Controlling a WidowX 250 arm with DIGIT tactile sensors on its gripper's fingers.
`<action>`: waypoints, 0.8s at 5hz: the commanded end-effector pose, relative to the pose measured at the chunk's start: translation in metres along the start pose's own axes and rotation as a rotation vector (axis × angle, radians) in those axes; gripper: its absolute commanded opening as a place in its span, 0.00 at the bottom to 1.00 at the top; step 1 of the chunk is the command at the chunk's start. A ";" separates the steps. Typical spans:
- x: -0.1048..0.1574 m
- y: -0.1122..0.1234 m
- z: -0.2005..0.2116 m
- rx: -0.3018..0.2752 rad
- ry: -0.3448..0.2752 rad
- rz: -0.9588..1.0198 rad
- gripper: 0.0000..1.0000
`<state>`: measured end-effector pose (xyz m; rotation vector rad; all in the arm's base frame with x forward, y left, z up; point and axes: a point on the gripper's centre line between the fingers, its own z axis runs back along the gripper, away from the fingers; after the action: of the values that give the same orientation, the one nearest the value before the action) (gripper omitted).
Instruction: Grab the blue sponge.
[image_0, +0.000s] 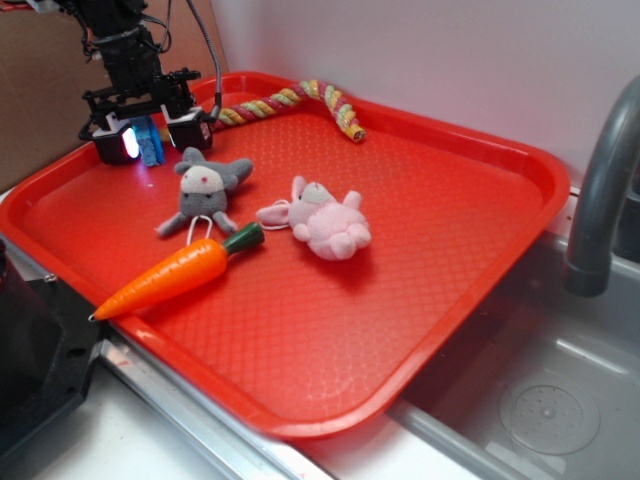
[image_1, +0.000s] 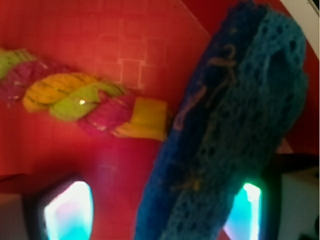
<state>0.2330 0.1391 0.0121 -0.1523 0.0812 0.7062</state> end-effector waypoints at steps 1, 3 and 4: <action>0.000 0.012 0.008 -0.028 0.019 -0.028 0.00; 0.005 0.016 0.015 -0.044 0.033 -0.004 0.00; 0.004 0.015 0.014 -0.034 0.034 -0.005 0.00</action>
<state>0.2272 0.1499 0.0151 -0.2093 0.1369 0.7108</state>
